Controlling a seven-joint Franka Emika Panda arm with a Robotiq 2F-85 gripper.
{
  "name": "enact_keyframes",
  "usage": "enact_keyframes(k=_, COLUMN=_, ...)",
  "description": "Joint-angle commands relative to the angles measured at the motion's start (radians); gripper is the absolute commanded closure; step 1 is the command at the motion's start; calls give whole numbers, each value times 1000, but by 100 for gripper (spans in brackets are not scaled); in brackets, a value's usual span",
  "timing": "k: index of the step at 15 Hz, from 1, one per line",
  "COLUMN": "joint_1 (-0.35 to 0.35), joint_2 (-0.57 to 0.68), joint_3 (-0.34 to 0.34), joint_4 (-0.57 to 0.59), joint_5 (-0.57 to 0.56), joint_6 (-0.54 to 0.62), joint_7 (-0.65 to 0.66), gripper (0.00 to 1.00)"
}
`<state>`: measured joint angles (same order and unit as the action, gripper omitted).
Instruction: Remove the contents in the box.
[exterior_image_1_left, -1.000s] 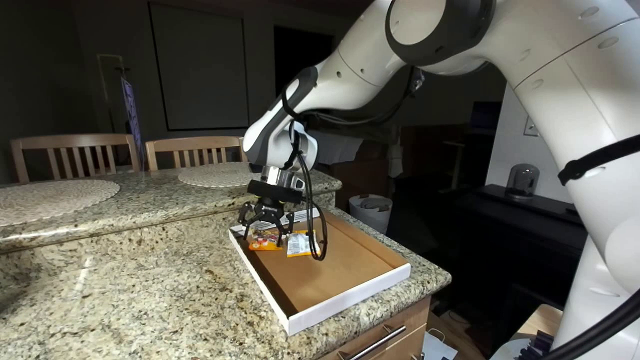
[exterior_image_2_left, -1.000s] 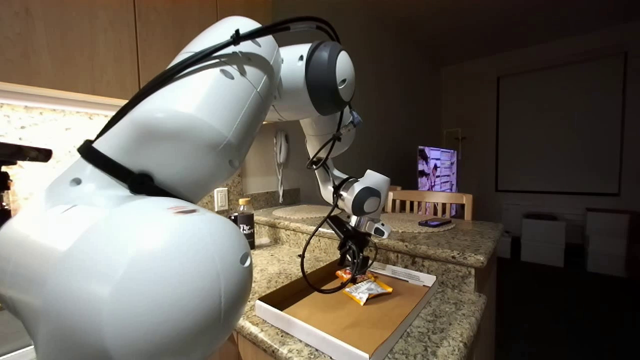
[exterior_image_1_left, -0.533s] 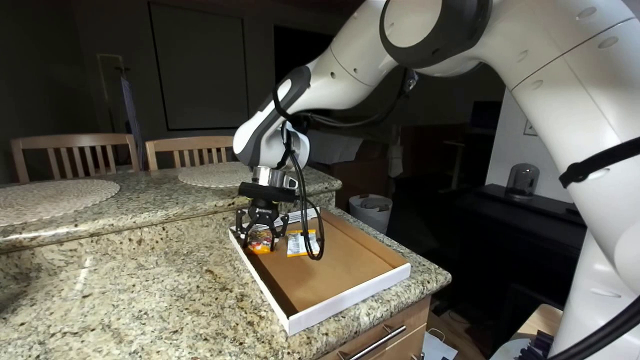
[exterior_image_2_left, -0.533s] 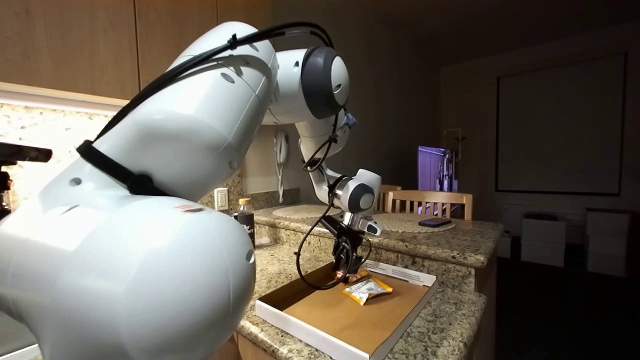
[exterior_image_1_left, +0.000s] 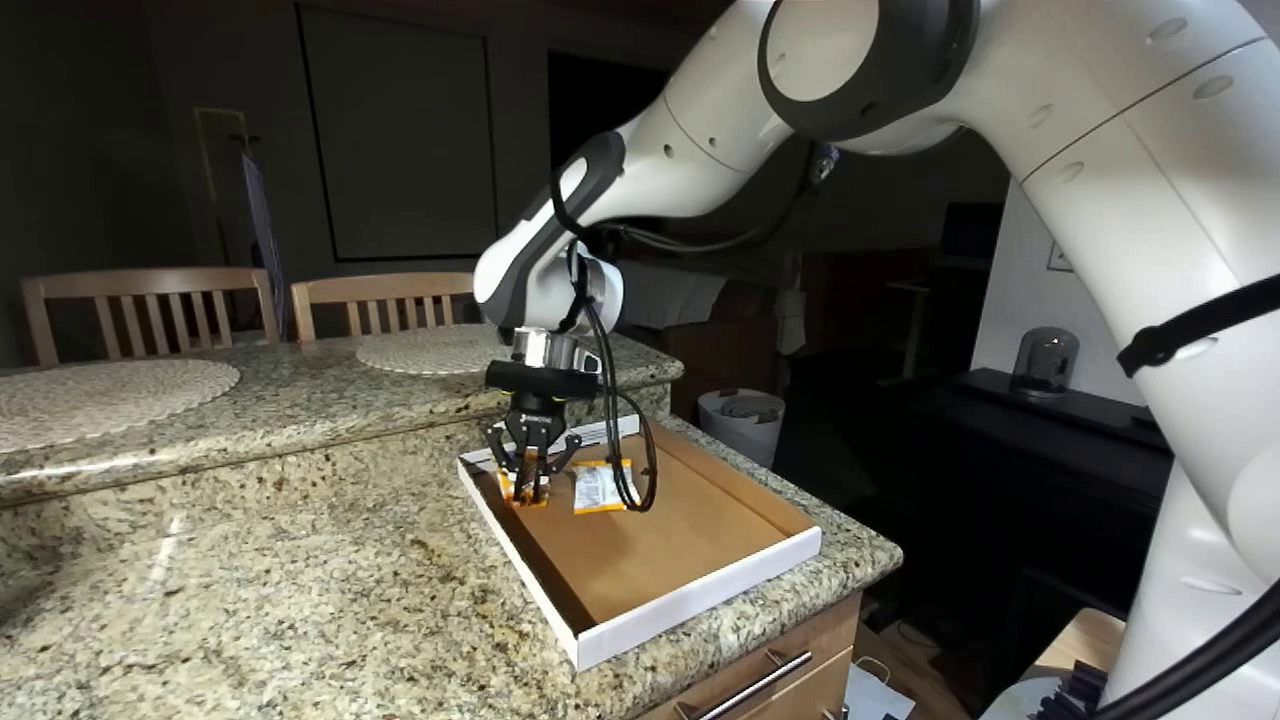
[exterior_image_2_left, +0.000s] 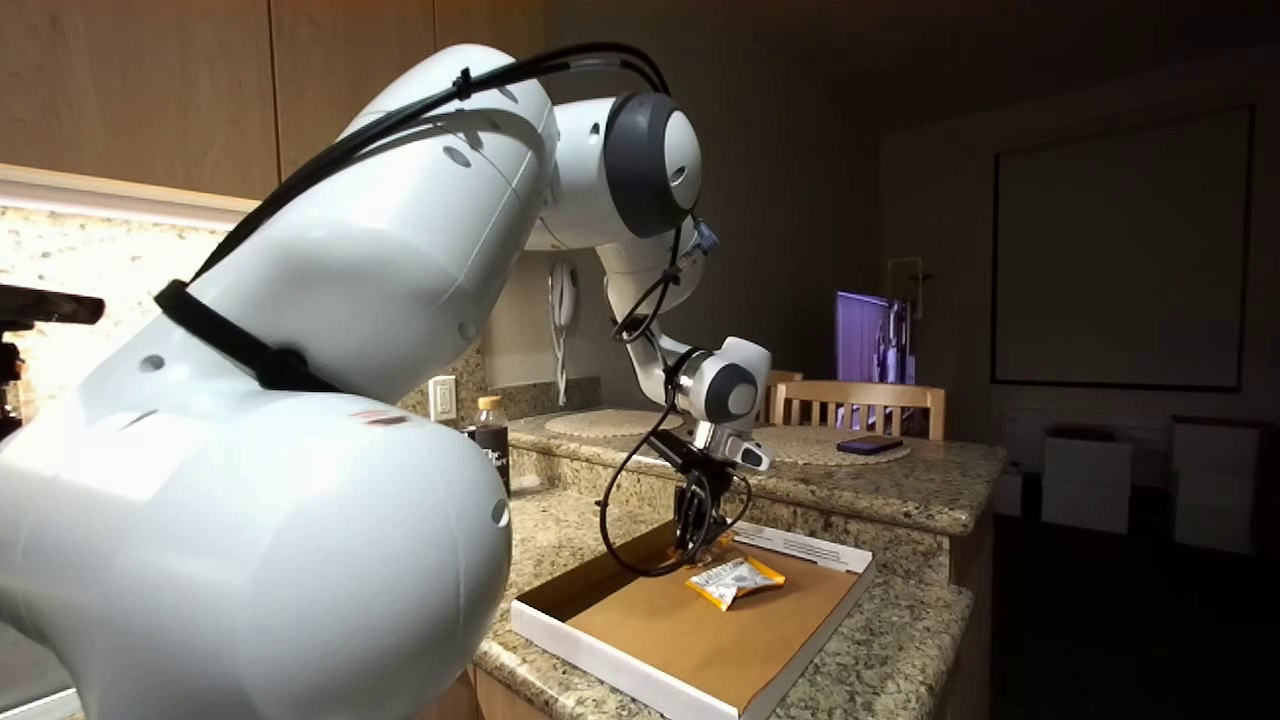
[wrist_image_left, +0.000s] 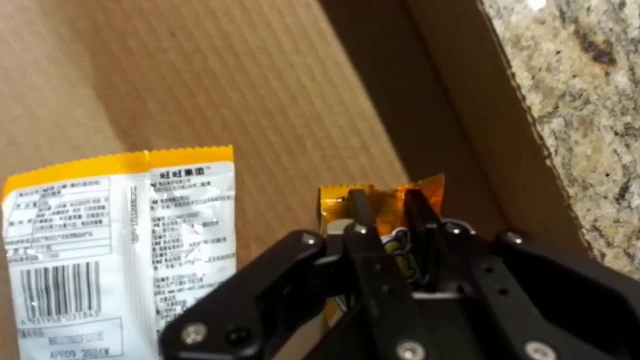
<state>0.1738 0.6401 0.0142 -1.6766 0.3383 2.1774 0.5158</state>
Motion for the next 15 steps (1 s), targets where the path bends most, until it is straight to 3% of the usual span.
enact_keyframes(k=1, joint_1=-8, joint_2=7, joint_3=2, joint_4=5, joint_5=-15, joint_6=-15, joint_7=13, gripper=96)
enact_keyframes(k=3, joint_1=-8, joint_2=-4, joint_3=1, joint_4=-9, joint_5=-16, joint_6=3, joint_7=4, gripper=98)
enact_keyframes(k=7, joint_1=-11, joint_2=-32, joint_3=4, joint_4=-46, joint_5=-10, joint_6=50, joint_7=-17, gripper=93)
enact_keyframes(k=15, joint_1=20, joint_2=-194, joint_3=7, joint_4=-252, joint_5=-49, joint_6=297, joint_7=-38, gripper=92)
